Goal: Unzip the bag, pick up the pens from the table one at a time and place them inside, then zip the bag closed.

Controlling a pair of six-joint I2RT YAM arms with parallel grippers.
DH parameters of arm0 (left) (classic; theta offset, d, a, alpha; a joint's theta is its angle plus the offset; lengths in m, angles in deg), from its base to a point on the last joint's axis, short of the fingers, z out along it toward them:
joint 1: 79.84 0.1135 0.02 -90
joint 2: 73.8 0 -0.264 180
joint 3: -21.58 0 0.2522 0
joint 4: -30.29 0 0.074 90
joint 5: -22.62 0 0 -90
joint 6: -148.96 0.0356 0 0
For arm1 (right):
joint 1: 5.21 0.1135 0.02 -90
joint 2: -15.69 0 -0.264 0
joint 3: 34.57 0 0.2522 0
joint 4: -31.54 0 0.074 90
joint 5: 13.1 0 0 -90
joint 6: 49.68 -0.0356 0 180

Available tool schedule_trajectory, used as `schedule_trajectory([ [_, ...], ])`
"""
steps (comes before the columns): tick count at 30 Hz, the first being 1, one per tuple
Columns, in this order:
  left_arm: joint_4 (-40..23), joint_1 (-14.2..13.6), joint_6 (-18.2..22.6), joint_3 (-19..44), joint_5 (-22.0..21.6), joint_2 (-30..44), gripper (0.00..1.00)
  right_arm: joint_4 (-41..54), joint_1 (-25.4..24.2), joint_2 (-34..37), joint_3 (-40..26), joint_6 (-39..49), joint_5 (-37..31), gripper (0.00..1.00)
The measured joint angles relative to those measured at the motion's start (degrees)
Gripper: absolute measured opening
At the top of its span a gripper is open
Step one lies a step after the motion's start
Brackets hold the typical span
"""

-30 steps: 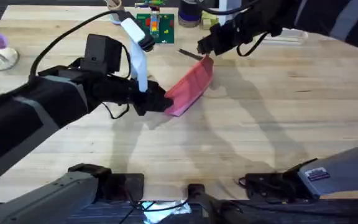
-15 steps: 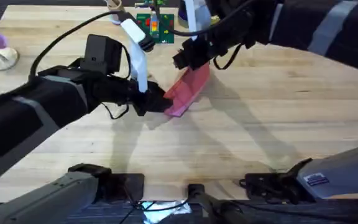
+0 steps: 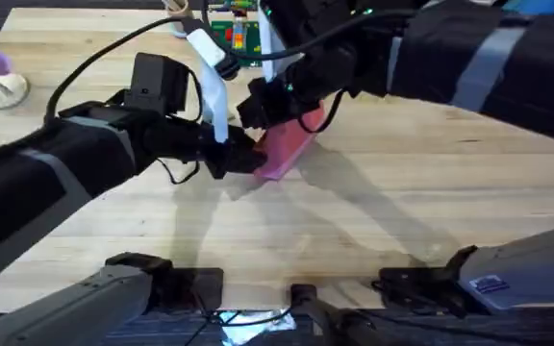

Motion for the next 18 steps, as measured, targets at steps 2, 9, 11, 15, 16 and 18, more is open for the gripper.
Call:
schedule_trajectory([
  [2,-0.07,0.0,0.0,0.0,0.0,0.0,0.043,0.06,0.74,0.01,0.0,-1.83,-0.2,0.032],
  [9,-0.29,0.02,0.0,0.0,0.0,0.0,0.043,0.15,2.34,-0.01,0.0,-7.69,-2.04,0.032],
  [11,-0.35,0.02,0.0,0.0,0.0,0.0,0.043,0.27,2.68,-0.01,0.0,-8.84,-2.57,0.032],
  [15,-0.42,0.0,0.0,0.0,0.02,0.0,0.043,0.71,2.75,0.01,0.0,-10.24,-2.69,0.032],
  [16,-0.39,0.0,0.0,0.0,0.02,0.0,0.043,0.71,2.75,-0.01,0.0,-10.23,-2.76,0.032],
  [18,-0.39,0.0,0.0,0.0,0.02,0.0,0.043,0.73,2.75,0.01,0.0,-9.92,-3.06,0.032],
])
